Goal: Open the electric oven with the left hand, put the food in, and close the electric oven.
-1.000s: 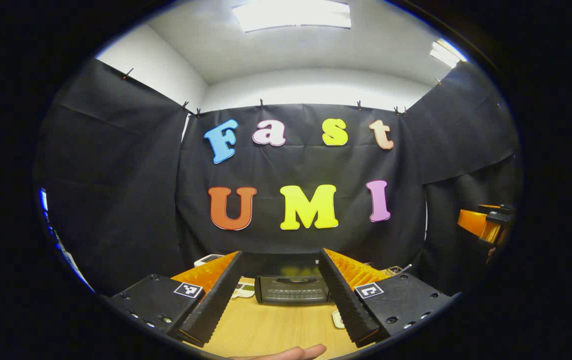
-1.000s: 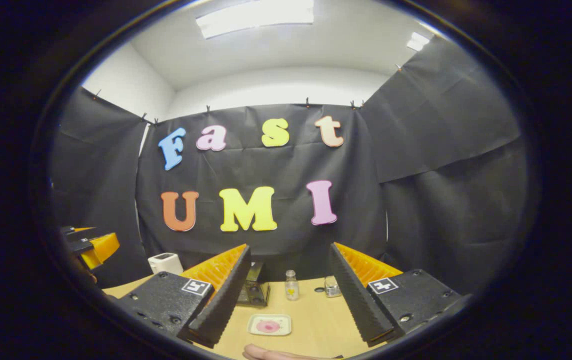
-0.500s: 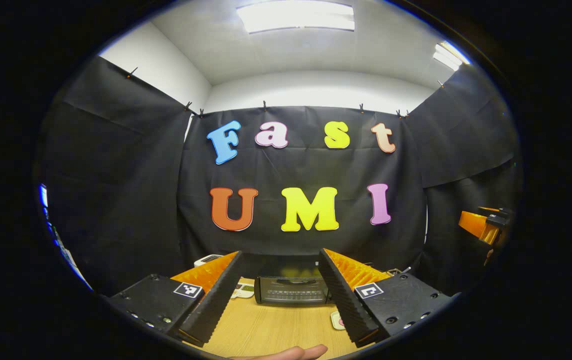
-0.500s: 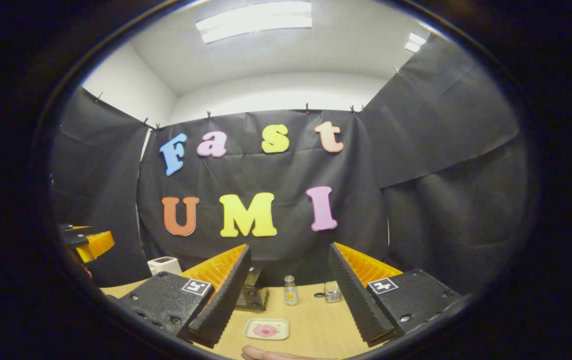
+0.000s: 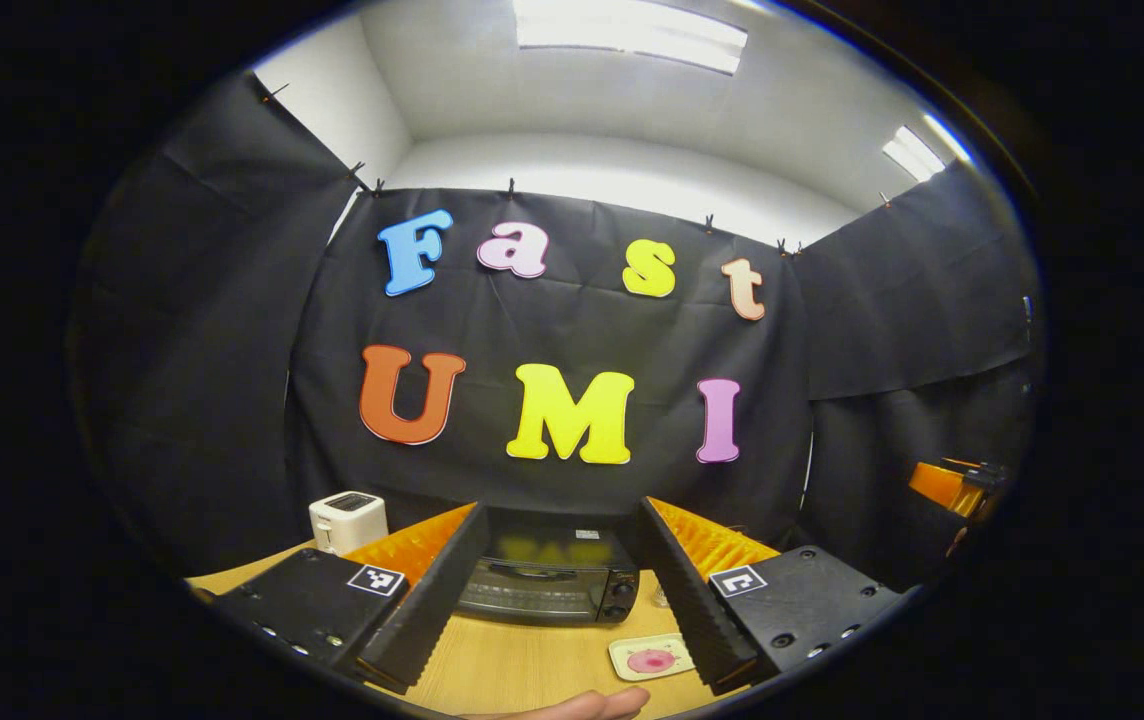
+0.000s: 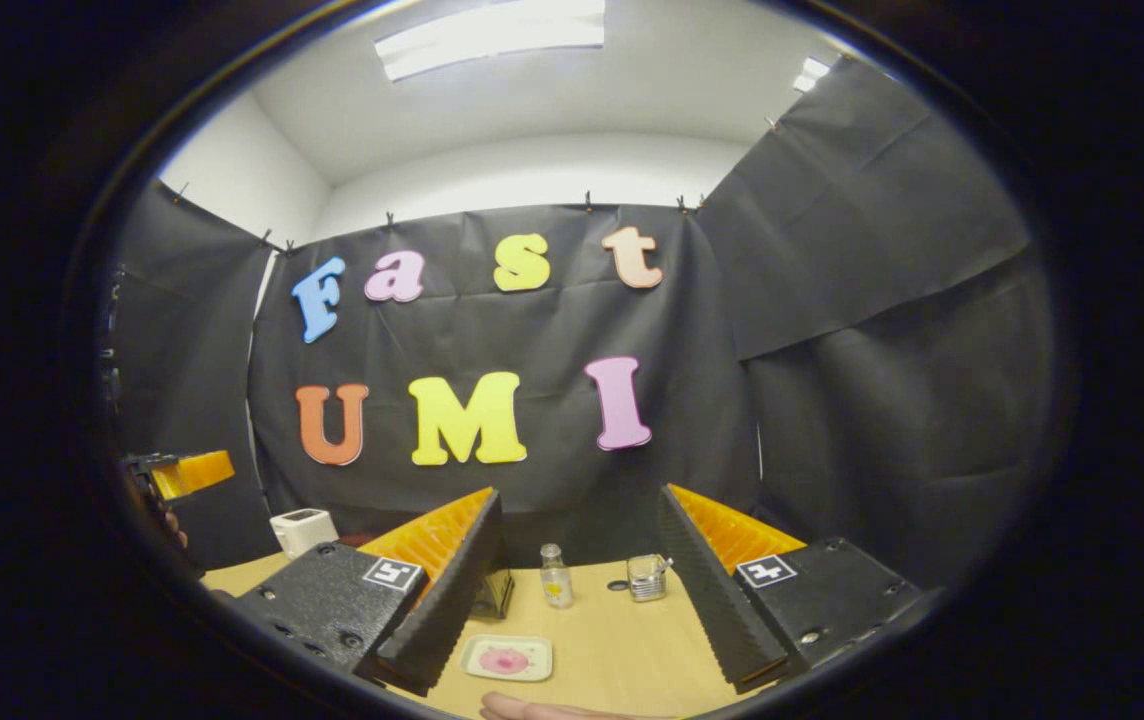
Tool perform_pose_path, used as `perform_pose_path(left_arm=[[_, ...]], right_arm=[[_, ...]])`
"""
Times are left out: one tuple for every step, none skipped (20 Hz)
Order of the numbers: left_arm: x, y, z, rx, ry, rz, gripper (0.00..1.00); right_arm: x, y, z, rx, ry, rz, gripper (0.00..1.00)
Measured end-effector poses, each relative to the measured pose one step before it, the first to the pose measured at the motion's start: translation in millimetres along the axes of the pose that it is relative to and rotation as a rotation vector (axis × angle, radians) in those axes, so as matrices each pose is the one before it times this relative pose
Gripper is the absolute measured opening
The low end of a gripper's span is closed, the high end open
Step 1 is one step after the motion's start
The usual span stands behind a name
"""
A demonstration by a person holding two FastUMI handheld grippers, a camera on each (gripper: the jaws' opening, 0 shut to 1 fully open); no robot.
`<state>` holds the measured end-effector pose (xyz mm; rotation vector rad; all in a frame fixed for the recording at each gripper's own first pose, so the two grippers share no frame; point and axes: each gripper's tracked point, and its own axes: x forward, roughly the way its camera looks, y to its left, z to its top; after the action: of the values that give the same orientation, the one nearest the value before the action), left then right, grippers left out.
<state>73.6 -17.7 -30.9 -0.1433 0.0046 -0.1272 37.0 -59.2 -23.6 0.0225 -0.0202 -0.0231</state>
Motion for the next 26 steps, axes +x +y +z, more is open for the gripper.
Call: perform_pose_path(left_arm=[[12.39,6.6,-4.63,0.0145,0.00067,0.01799,0.95],[14.81,4.53,-5.19,0.01365,0.00329,0.00939,0.95],[13.09,0.72,-6.68,0.00979,0.01137,0.00125,0.95],[11.72,1.1,-8.17,0.00548,0.01227,0.00003,0.95],[10.01,1.31,-9.45,-0.00165,0.01534,0.00387,0.95],[9.98,-2.31,-8.45,-0.00817,0.01228,-0.00902,0.95],[8.65,-4.27,-9.82,-0.00984,0.01971,-0.01432,0.95],[8.11,-0.57,-9.76,-0.01152,0.02159,-0.00828,0.95],[8.78,0.26,-8.96,-0.00674,0.01927,-0.00129,0.95],[10.38,2.47,-8.34,0.00457,0.01684,0.0076,0.95],[11.18,4.61,-7.09,0.01407,0.01204,0.01496,0.95],[12.67,4.03,-10.55,0.01443,0.01717,0.01429,0.95],[12.68,1.55,-8.76,0.00762,0.01919,0.0051,0.95],[12.8,-0.6,-10.27,0.00384,0.02392,-0.00109,0.95],[14.26,0.35,-11.43,-0.00166,0.03019,0.00004,0.95],[13.97,0.88,-12.26,-0.00233,0.03609,-0.00025,0.95],[13.94,1.19,-14.3,-0.00139,0.04736,0.00341,0.95],[14.92,2.85,-11.36,-0.00323,0.03982,0.00614,0.95],[11.94,2.61,-8.66,-0.00561,0.03802,0.01037,0.95],[12.25,4.29,-8.37,-0.00995,0.02726,0.01131,0.95],[12.11,0.97,-7.08,-0.01805,0.02211,0.00324,0.95],[11.53,-0.96,-8.08,-0.02832,0.01826,-0.01183,0.96],[8.42,-3.08,-7.67,-0.03261,0.02492,-0.01745,0.95],[6.38,-1.09,-7.21,-0.03043,0.02724,-0.00685,0.95],[6.48,7.55,-0.71,0.00684,0.00177,0.04747,0.96],[-2.1,5.36,1.91,0.01229,-0.00902,0.02205,0.97]], right_arm=[[1.79,-0.25,-0.19,-0.00714,-0.00339,0.00756,0.94],[1.56,-0.43,-1.05,-0.00707,-0.00392,0.00498,0.94],[1.69,-0.79,-0.61,-0.00564,-0.00336,0.00155,0.94],[1.2,-0.94,-0.99,-0.00504,-0.00019,0.00073,0.94],[-0.94,-0.23,-2.69,-0.00547,-0.00057,0.00175,0.99],[0.43,0.19,-0.4,-0.00515,0.00063,0.00313,0.94],[0.61,-0.38,-2.22,-0.00478,0.00205,0.0033,0.94],[0.49,-0.35,-0.66,-0.00518,0.00022,0.0032,0.94],[0.96,-0.91,-1.89,-0.00458,0.00066,0.00063,0.94],[1.3,-1.3,-1.73,-0.00382,0.0034,-0.00145,0.94],[1.04,-1.79,-3.88,-0.00187,0.00734,-0.00149,0.94],[1.5,-1.28,-3.21,0.00118,0.00721,0.00042,0.94],[1.58,-0.69,-2.58,0.00142,0.00689,0.00364,0.94],[4.11,0.28,-4.23,0.00063,0.00761,0.00064,0.94],[2.97,-1.32,-1.91,0.00087,0.00418,-0.00071,0.94],[2.65,-2.13,-3.03,-0.00098,0.00249,-0.0021,0.99],[2.46,-2.51,-2.41,-0.00152,0.0022,-0.00415,0.94],[1.11,-2.62,-2.41,-0.00218,-0.00097,-0.00203,0.99],[1.76,-1.78,-1.6,-0.00103,-0.00203,-0.0002,0.99],[2.12,-2.44,-3.22,0.00022,0.00072,-0.00305,0.99],[2.78,-2.59,-4.23,0.00127,0.00607,-0.00233,0.99],[1.79,-2.36,-5.9,0.00136,0.00912,0.00045,0.94],[2.58,-2.76,-4.56,0.00284,0.01043,-0.00135,0.99],[2.29,-4.6,-4.68,0.00599,0.01034,-0.0042,0.94],[1.97,-3.89,-3.31,0.00416,0.00789,-0.00292,0.94],[1.42,-2.69,-2.59,-0.00053,-0.00008,-0.00174,0.94]])
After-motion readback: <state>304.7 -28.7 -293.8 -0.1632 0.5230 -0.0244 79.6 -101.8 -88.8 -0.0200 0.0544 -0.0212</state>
